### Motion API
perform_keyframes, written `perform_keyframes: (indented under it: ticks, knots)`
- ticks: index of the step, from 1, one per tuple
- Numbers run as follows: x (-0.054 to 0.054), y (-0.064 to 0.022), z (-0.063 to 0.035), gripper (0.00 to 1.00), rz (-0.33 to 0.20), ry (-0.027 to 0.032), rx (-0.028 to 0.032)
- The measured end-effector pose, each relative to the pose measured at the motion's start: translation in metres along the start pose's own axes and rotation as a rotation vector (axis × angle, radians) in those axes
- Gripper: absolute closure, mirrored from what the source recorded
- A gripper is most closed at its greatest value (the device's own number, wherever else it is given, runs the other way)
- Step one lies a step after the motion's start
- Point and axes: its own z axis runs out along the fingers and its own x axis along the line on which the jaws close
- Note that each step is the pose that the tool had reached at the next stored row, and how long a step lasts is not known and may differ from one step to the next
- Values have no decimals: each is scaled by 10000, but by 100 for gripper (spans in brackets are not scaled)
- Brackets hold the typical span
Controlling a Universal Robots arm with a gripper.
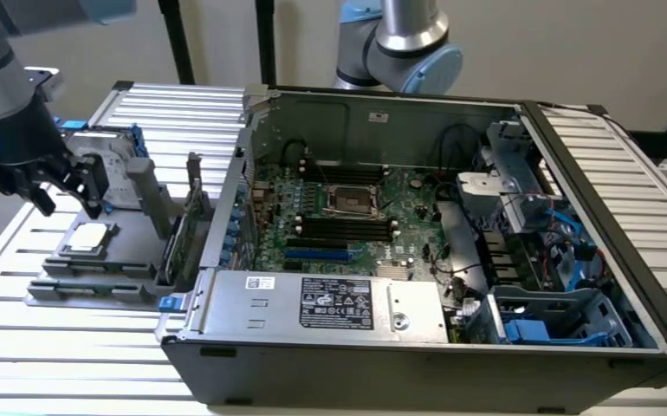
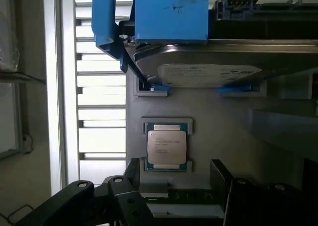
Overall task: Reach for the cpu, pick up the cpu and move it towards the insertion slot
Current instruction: 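Pick up the cpu and move it towards the insertion slot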
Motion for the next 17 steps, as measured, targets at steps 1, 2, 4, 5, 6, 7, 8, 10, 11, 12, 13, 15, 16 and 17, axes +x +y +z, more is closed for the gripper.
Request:
perform_keyframes:
  ticks: [1, 2, 4, 5, 6, 7, 8, 10, 11, 12, 13, 15, 16, 17]
  knots:
    - [8, 5, 18, 33, 1, 0, -1]
    - [14, 10, 36, 33, 1, 0, 0]
    - [23, 20, 75, 33, 0, -1, -1]
    - [24, 27, 93, 33, 0, -2, -1]
    - [26, 34, 111, 33, 1, -3, 0]
    - [25, 40, 130, 33, 0, -8, -1]
    - [26, 45, 147, 33, 0, -10, -1]
    - [26, 48, 184, 33, -1, -14, 3]
    - [26, 48, 202, 33, -2, -15, 8]
    - [27, 48, 221, 33, -2, -14, 13]
    - [28, 47, 239, 33, -2, -14, 14]
    - [29, 46, 275, 33, -2, -16, 16]
    - [31, 45, 293, 33, -2, -17, 16]
    - [32, 44, 311, 33, -3, -19, 15]
